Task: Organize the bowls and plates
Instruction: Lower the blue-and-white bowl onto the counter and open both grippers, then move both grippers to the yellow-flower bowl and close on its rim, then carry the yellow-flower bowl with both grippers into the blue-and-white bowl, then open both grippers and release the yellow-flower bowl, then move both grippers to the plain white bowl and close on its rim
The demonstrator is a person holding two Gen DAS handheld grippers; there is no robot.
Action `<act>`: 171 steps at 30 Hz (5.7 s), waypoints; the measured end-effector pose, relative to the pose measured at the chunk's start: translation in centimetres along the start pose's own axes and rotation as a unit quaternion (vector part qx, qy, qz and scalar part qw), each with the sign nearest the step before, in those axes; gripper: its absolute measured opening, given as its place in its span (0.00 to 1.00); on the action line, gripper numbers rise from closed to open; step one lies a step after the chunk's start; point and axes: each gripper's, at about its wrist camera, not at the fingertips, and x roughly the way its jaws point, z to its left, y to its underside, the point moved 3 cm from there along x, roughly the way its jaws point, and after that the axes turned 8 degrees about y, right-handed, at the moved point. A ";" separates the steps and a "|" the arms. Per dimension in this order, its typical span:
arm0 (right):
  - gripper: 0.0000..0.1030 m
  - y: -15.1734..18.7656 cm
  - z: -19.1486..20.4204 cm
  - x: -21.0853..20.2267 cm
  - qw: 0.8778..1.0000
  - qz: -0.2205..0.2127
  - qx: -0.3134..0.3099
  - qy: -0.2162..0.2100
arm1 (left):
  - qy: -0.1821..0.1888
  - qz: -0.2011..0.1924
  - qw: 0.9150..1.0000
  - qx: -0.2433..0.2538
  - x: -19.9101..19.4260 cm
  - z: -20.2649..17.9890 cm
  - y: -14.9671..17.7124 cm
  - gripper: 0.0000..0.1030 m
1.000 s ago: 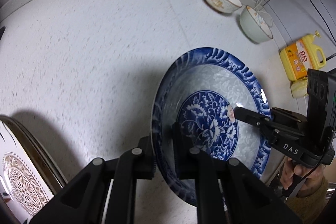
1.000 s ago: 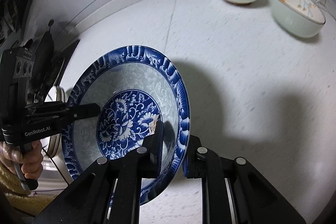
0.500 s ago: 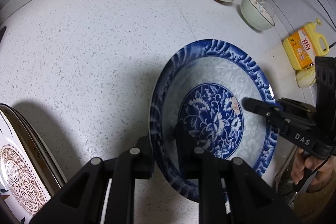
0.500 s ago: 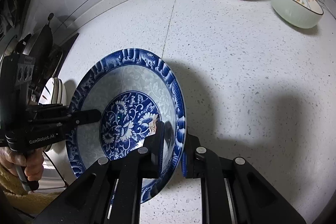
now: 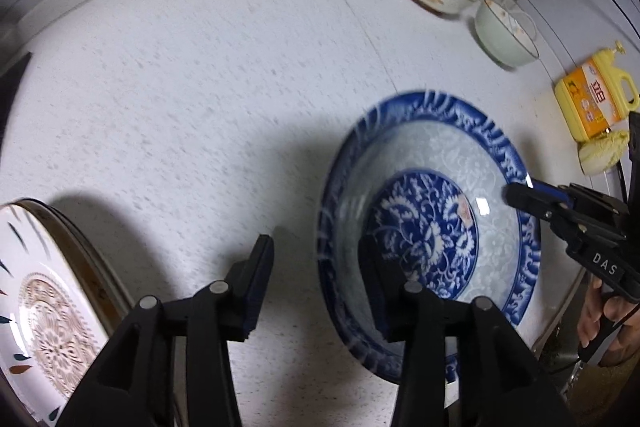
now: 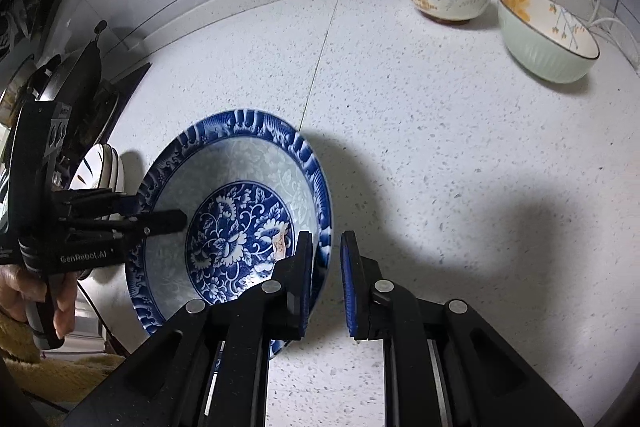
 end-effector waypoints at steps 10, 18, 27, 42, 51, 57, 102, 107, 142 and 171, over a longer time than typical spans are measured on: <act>0.36 -0.9 -1.8 -1.9 0.999 -0.042 0.013 0.026 | -0.013 -0.075 0.997 -0.012 -4.3 -1.5 -4.8 0.41; 0.55 -3.2 -7.9 -4.6 0.990 -0.090 0.064 0.088 | 0.066 -0.051 0.996 0.024 -1.5 -10.0 -10.4 0.41; 0.62 -8.7 -17.9 -5.8 0.978 -0.110 0.106 0.144 | 0.122 -0.059 0.991 0.014 4.8 -18.9 -18.0 0.41; 0.58 -15.5 -23.6 0.5 0.988 -0.036 0.141 0.048 | 0.130 -0.029 0.987 -0.091 13.7 -19.3 -23.2 0.41; 0.15 -15.0 -23.5 3.7 0.990 -0.011 0.128 0.057 | 0.164 -0.017 0.982 -0.095 17.0 -19.5 -23.9 0.22; 0.15 -14.2 -23.1 3.4 0.989 -0.013 0.129 0.065 | 0.173 -0.011 0.981 -0.093 17.0 -19.3 -23.4 0.21; 0.15 0.5 5.1 -1.4 0.997 0.020 0.070 -0.001 | 0.124 -0.031 0.987 -0.096 -1.1 0.3 1.2 0.19; 0.15 0.8 4.8 -0.6 0.997 0.031 0.068 0.003 | 0.109 -0.017 0.990 -0.093 0.5 0.3 1.4 0.18; 0.25 0.6 5.6 -1.4 0.995 -0.024 0.014 0.094 | 0.075 -0.096 0.992 -0.039 -3.2 -0.5 -1.2 0.18; 0.56 -13.0 -6.4 -3.8 0.974 -0.114 0.024 0.195 | 0.075 -0.111 0.991 0.015 -0.1 -2.6 -20.6 0.21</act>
